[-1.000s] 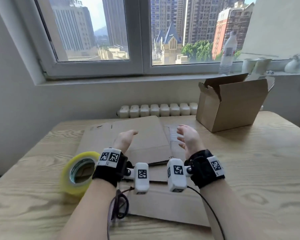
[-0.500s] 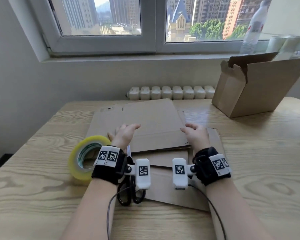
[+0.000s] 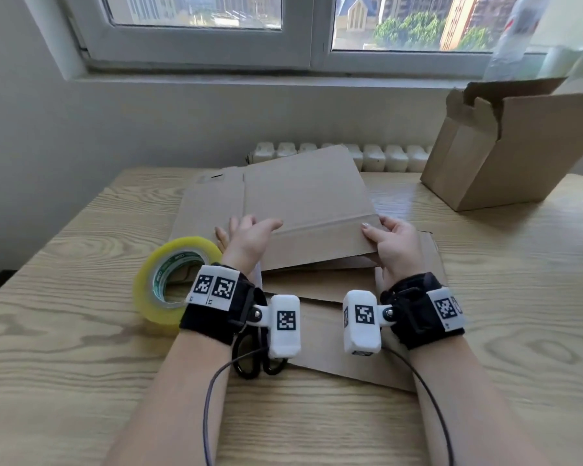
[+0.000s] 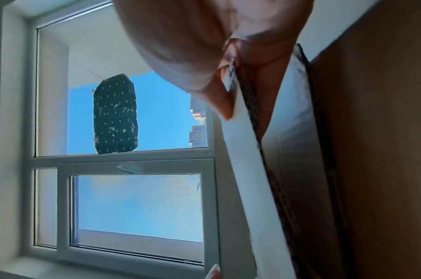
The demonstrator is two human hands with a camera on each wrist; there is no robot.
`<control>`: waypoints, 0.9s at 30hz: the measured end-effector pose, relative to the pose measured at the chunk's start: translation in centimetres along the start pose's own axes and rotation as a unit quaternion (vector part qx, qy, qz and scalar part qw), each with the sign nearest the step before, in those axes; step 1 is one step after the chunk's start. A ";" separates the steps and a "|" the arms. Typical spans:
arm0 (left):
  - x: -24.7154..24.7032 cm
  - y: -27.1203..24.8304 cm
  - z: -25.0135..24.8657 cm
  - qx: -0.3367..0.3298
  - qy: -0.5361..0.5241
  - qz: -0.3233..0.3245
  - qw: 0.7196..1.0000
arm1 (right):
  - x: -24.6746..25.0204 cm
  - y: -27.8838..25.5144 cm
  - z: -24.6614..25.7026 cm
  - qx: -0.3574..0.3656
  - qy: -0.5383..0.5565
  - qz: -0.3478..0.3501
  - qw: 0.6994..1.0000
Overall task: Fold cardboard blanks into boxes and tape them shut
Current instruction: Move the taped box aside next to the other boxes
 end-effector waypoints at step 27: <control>2.2 -0.1 0.9 -0.075 -0.114 -0.101 0.985 | 8.3 1.0 1.1 0.026 0.186 -0.212 0.959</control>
Point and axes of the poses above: each hand's wrist, its own y-axis towards the middle knuckle, its own x-axis out of the back of the hand, z = x × y, the point moved 5 cm from there along y, towards the middle knuckle, and after that the axes turned 7 degrees about y, right-handed, at the moved point
